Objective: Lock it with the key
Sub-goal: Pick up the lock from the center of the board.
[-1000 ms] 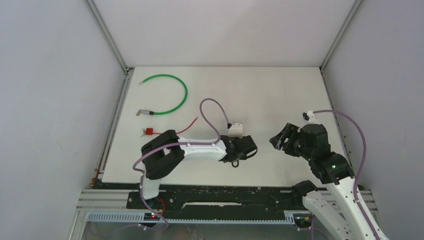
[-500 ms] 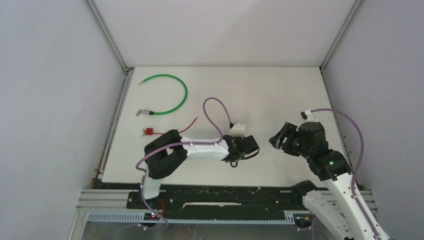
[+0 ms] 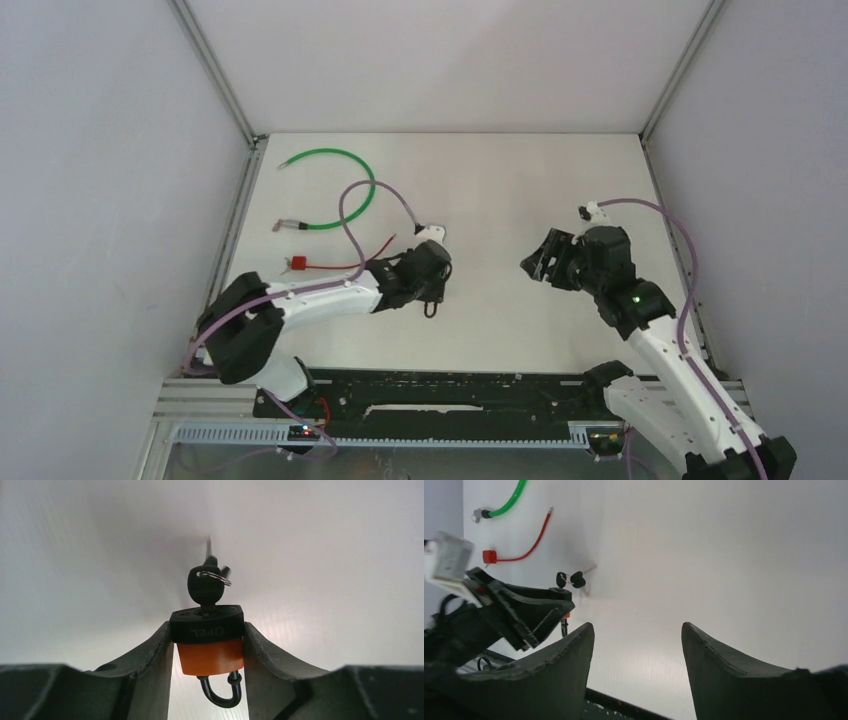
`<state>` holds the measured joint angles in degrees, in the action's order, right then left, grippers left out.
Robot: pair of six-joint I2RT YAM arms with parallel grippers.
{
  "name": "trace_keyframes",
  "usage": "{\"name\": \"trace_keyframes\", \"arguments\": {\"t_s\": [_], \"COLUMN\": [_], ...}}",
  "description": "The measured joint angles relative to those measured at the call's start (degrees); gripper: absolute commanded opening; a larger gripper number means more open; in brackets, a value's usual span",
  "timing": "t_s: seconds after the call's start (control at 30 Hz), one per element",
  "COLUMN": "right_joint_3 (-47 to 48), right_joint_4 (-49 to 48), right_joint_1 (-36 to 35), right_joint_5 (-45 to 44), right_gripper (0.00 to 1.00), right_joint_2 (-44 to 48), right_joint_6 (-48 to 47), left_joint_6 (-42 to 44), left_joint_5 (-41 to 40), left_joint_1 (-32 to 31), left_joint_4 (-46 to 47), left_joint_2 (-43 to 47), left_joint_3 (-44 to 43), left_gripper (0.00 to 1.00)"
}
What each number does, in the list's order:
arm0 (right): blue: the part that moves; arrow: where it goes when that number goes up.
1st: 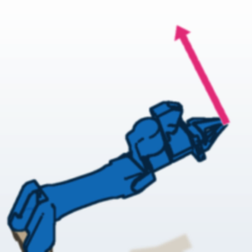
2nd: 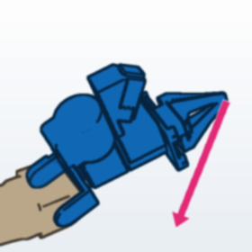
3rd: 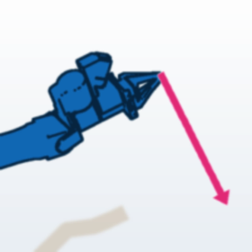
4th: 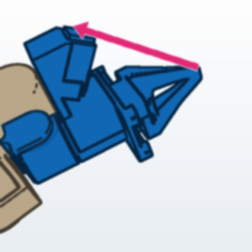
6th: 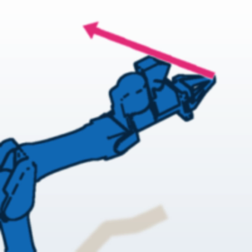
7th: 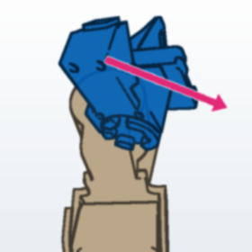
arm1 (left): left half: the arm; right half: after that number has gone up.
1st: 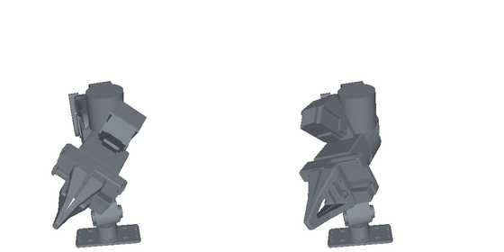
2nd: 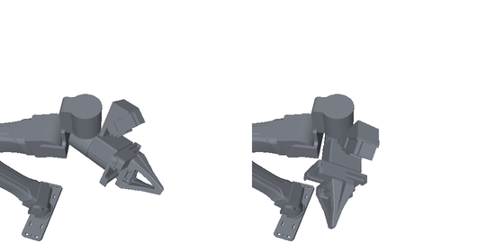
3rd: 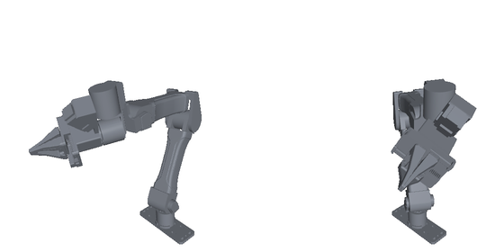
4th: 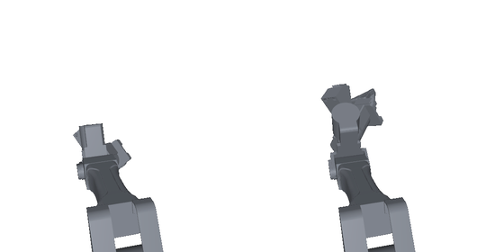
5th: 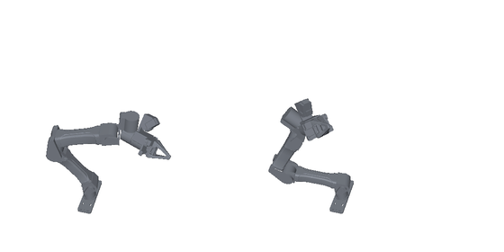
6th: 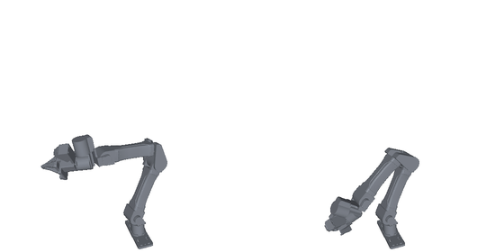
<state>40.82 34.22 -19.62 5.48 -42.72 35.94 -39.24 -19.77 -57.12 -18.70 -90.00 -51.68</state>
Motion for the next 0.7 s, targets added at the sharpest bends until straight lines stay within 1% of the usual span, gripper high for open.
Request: {"name": "trace_keyframes", "arguments": {"t_s": [0.07, 0.13, 0.2, 0.27, 0.33, 0.47, 0.53, 0.63, 0.7], "right_joint_3": [-0.39, -0.59, -0.68, -0.72, -0.74, -0.76, -1.01, -3.15, -5.84], "right_joint_4": [-5.03, -10.08, -17.18, -24.39, -32.17, -45.86, -51.45, -59.76, -64.65], "right_joint_1": [0.04, 0.22, 0.57, 0.98, 1.64, 3.72, 4.15, 2.97, 0.48], "right_joint_5": [1.36, 2.56, 3.89, 5.33, 7.32, 12.68, 13.99, 14.78, 13.94], "right_gripper": [0.67, 0.67, 0.67, 0.67, 0.67, 0.68, 0.68, 0.7, 0.71], "right_joint_2": [-2.84, -5.75, -9.64, -13.64, -18.29, -26.64, -29.79, -32.81, -33.38], "right_joint_6": [-1.11, -2.21, -3.61, -4.87, -5.88, -7.08, -8.07, -10.88, -14.1], "left_joint_6": [5.25, 10.14, 14.86, 18.53, 21.59, 24.24, 24.37, 25.09, 26.27], "left_joint_5": [2.32, 3.98, 6.27, 10.38, 16.06, 25.38, 28.26, 30.6, 32.02], "left_joint_1": [2.75, 3.91, 4.9, 6.6, 10.29, 18.8, 21.81, 22.64, 22.32], "left_joint_4": [2.69, 5.4, 7.82, 9.94, 12.85, 17.77, 19.56, 22.43, 24.7], "left_joint_2": [3.39, 5.9, 7.85, 9.03, 9.64, 9.68, 9.49, 8.44, 7.43], "left_joint_3": [0.2, 0.15, 0.15, 0.15, 0.17, 0.17, 0.15, 0.15, 0.15], "left_gripper": [0.0, 0.0, 0.0, 0.0, 0.0, 0.0, 0.0, 0.0, 0.0]}}
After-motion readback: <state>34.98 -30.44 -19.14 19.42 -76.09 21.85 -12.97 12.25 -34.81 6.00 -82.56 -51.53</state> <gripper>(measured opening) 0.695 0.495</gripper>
